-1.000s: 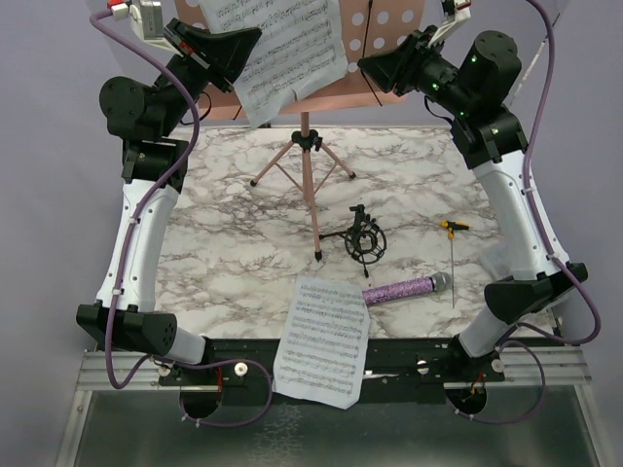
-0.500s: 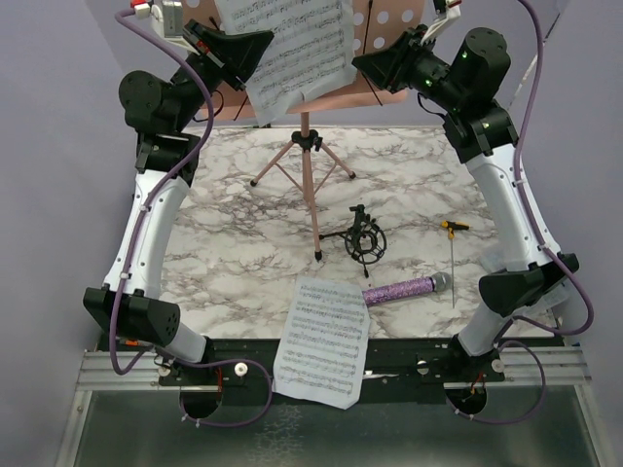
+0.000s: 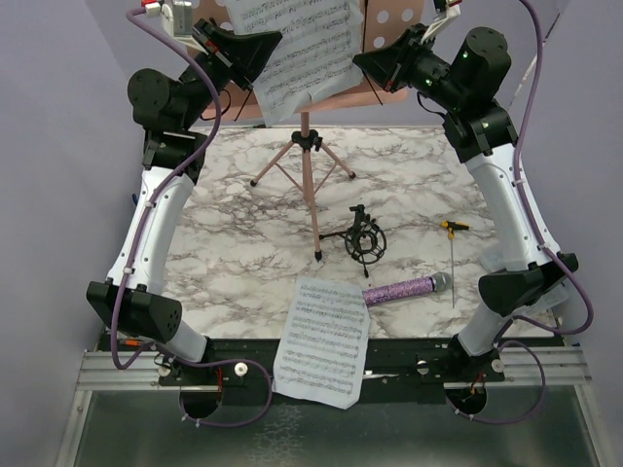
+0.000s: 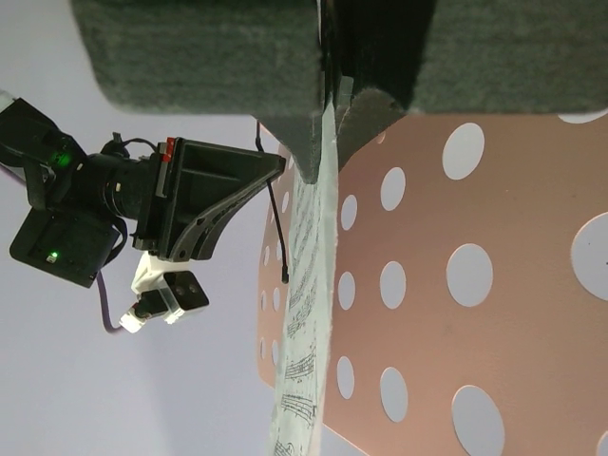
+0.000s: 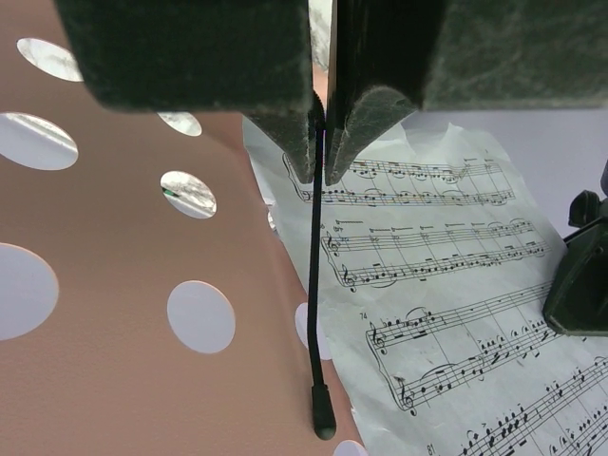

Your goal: Set up the instrument practice props

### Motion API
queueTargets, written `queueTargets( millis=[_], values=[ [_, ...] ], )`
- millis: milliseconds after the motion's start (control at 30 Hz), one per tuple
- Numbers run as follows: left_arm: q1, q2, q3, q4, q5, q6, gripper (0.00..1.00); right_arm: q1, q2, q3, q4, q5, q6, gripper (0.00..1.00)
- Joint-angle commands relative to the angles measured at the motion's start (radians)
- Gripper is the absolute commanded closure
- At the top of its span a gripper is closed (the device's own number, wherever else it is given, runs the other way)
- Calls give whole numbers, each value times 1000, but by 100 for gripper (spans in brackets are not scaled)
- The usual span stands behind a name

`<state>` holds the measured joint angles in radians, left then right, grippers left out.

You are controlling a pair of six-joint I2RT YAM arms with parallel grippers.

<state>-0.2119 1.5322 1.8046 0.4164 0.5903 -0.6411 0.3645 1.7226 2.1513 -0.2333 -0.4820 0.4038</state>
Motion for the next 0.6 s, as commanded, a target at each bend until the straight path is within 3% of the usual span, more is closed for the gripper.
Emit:
queueTargets(
  millis=[0,133,567],
  values=[
    [-9,13,30,24,-7,16,100,-7,-1,4,25,-13,-6,94],
    [-13,22,38,24,-13,17,100,-7,-8,-3,24,-5,-17,99],
    [-64,56,70,24,-14,38,100,-7,-71,-108,116,-21,-29,100]
  ],
)
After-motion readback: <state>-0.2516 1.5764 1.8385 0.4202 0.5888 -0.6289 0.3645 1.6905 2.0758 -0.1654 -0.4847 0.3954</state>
